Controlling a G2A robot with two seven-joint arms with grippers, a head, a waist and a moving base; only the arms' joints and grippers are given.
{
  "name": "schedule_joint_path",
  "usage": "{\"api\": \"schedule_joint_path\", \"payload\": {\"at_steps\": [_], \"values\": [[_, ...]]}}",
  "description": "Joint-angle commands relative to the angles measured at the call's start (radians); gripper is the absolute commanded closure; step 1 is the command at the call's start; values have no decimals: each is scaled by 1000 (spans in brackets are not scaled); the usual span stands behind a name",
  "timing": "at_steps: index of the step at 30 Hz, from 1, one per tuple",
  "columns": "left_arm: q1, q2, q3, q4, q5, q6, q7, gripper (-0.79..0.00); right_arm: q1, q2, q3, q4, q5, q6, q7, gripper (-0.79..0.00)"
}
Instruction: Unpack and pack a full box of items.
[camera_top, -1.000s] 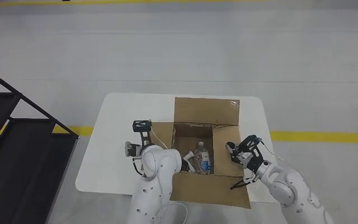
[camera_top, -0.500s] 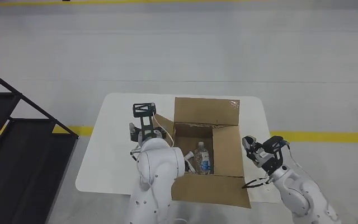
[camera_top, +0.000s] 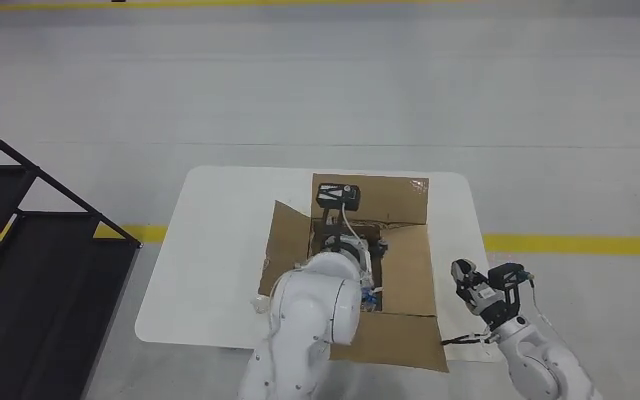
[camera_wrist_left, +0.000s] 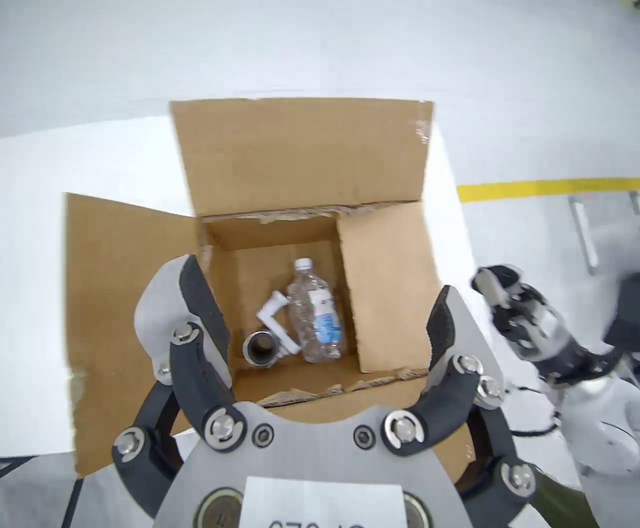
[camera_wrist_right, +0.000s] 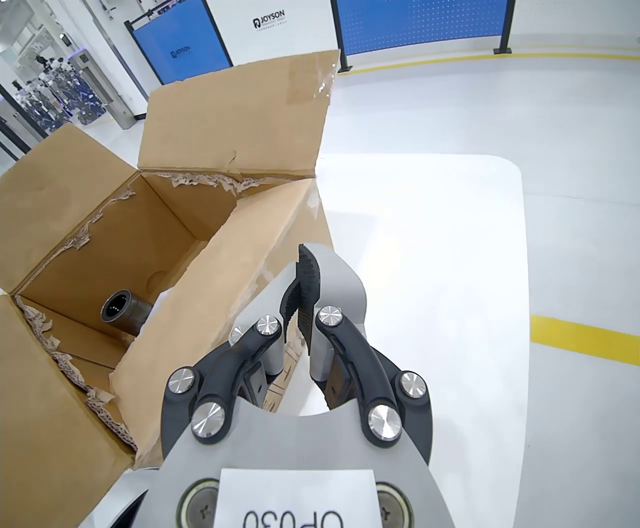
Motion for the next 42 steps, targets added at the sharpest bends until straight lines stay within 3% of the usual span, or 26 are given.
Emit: {"api": "schedule_joint_path", "payload": {"at_steps": [1,5,8,23,30,35,42], "values": [[-7,-2,-1,42,-160,-10,18,-785,-5,-1,-3,4,-4,4,-4,0],[-28,-7,-25,123,-357,-49,37,-785,-12,-3,-9,7,-6,11,-7,0],[-50,-7,-45,184,-399,-65,44,-785,-15,-5,-16,7,-12,16,-3,0],[-40,-6,-46,192,-415,-73,73,-785,13,-20,-103,40,-43,42,8,0],[-68,-11,-96,355,-514,13,183,-785,26,-24,-118,45,-49,46,8,0],[-116,-16,-143,493,-648,5,268,-785,18,-24,-116,44,-51,47,2,0],[-148,-8,-155,641,-700,-76,308,-785,1,-25,-114,44,-52,46,1,0]]}}
